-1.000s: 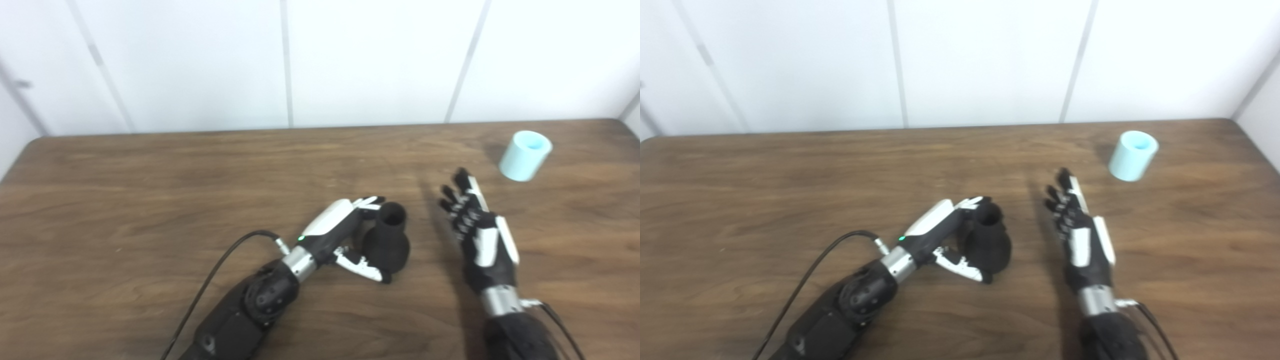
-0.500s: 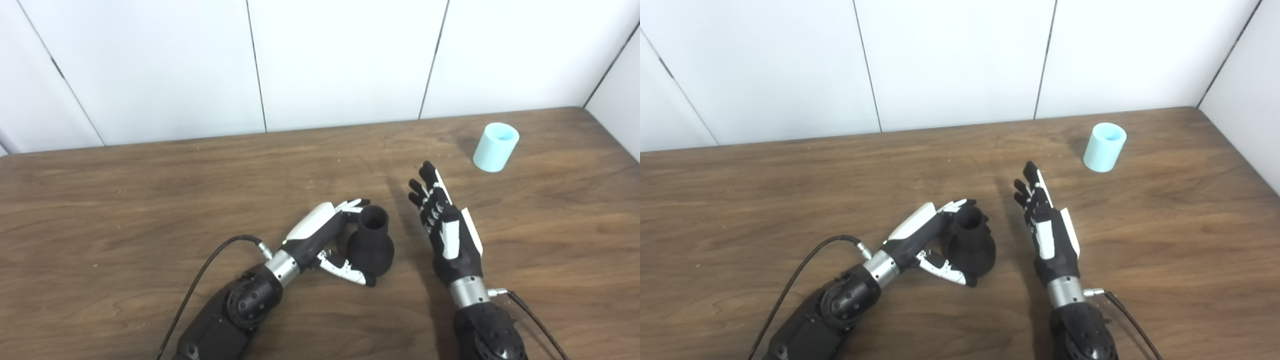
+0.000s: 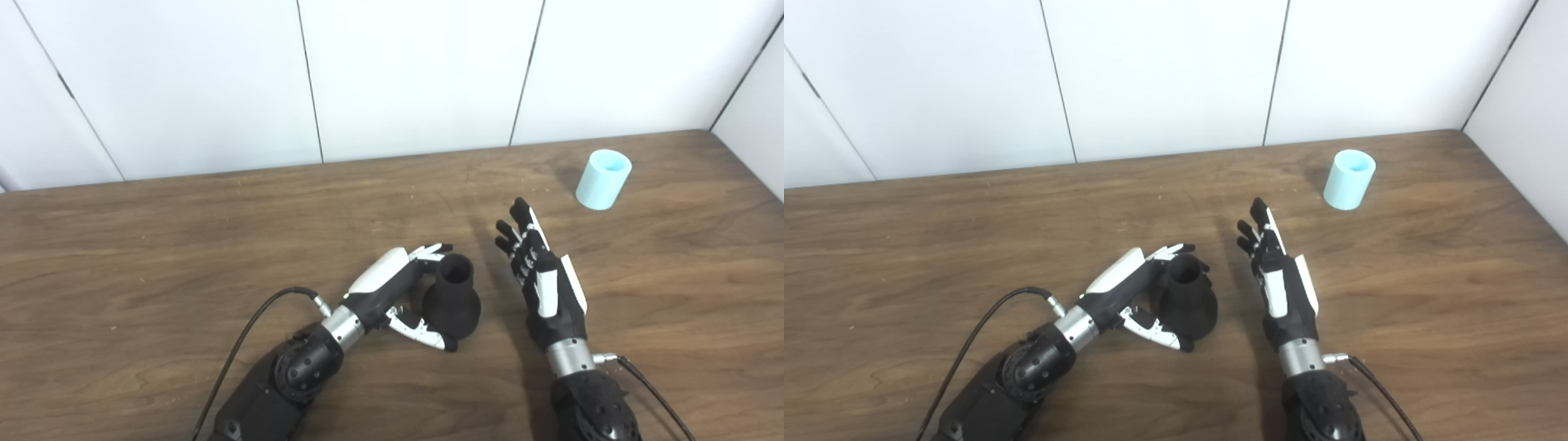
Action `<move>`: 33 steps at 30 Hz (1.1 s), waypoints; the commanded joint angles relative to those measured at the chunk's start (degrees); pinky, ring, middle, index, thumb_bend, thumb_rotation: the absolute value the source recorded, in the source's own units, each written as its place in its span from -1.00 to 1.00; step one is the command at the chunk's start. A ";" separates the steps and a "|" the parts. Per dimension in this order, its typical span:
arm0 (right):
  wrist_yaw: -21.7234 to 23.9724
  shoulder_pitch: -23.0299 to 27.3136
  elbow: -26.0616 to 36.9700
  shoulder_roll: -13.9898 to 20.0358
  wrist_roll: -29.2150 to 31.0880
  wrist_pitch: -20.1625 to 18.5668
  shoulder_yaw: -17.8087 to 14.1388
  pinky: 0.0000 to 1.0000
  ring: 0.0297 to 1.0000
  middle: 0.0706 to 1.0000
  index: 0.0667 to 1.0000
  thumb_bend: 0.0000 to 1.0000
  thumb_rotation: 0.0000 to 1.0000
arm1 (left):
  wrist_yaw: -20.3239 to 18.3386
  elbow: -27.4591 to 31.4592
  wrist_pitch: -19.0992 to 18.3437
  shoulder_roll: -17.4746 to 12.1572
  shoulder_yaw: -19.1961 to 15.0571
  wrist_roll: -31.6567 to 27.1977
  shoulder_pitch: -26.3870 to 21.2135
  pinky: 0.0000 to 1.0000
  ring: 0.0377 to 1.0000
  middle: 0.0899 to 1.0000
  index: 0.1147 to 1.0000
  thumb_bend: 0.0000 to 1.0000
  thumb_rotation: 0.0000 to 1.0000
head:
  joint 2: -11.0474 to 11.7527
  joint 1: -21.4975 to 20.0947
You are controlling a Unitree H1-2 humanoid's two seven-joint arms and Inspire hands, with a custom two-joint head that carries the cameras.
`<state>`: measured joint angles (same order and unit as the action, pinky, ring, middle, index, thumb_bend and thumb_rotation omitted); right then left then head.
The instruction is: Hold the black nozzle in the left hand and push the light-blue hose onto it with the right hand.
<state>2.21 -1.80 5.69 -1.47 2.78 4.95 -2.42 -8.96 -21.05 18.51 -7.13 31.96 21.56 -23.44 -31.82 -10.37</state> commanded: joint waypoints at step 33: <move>0.79 -0.77 -2.01 0.11 1.84 3.36 0.45 0.88 0.92 1.00 1.00 0.41 1.00 | -5.03 -7.61 2.73 -8.09 -3.14 1.11 10.67 1.00 0.91 0.52 -0.18 0.04 -0.87 | -0.74 2.25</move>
<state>2.35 -1.67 5.65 -1.38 3.54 5.11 -2.26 -13.56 -20.50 20.77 -10.66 27.56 20.16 -22.61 -32.52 -8.09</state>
